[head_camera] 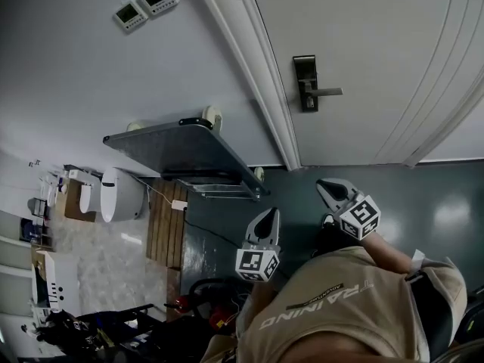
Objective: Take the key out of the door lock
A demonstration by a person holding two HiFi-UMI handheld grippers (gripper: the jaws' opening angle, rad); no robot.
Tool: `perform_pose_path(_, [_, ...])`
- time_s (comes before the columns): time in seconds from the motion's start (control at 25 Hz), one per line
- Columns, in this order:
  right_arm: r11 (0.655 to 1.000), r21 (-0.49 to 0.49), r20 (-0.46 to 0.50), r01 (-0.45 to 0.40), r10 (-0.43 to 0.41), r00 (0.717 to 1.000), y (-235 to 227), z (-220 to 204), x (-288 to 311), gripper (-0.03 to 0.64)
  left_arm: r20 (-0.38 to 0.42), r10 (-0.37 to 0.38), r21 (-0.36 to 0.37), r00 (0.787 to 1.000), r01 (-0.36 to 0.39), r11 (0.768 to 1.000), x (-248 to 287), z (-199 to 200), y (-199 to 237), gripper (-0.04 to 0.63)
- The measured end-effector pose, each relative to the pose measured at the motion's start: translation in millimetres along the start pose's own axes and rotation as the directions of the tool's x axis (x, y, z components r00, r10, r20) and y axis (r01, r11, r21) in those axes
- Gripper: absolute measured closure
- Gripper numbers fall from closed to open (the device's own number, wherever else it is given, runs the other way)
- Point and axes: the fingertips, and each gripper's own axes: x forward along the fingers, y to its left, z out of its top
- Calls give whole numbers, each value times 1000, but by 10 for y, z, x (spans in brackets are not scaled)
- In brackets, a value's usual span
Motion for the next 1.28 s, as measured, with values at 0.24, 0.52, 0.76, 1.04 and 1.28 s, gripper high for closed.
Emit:
perform_pose_path(0.24, [999, -2, -15, -34, 34, 999, -142, -147, 501, 601, -27, -2, 25, 1000, 3, 1000, 385, 27, 337, 586])
perform_pose_path(0.52, [998, 6, -5, -63, 63, 998, -447, -124, 1290, 601, -92, 70, 82, 993, -63, 995, 567, 274, 931, 586])
perform_pose_path(0.76, [999, 18, 43, -51, 50, 998, -903, 89, 1827, 601, -125, -8, 108, 992, 21, 994, 1255, 320, 1126, 586])
perform_pose_path(1.04, [991, -133, -46, -14, 7, 999, -1267, -184, 1714, 601, -147, -159, 115, 976, 176, 978, 1965, 344, 965, 586])
perform_pose_path(1.28, [939, -338, -38, 61, -79, 996, -1415, -138, 1553, 601, -286, -290, 232, 913, 360, 904, 2256, 200, 758, 586])
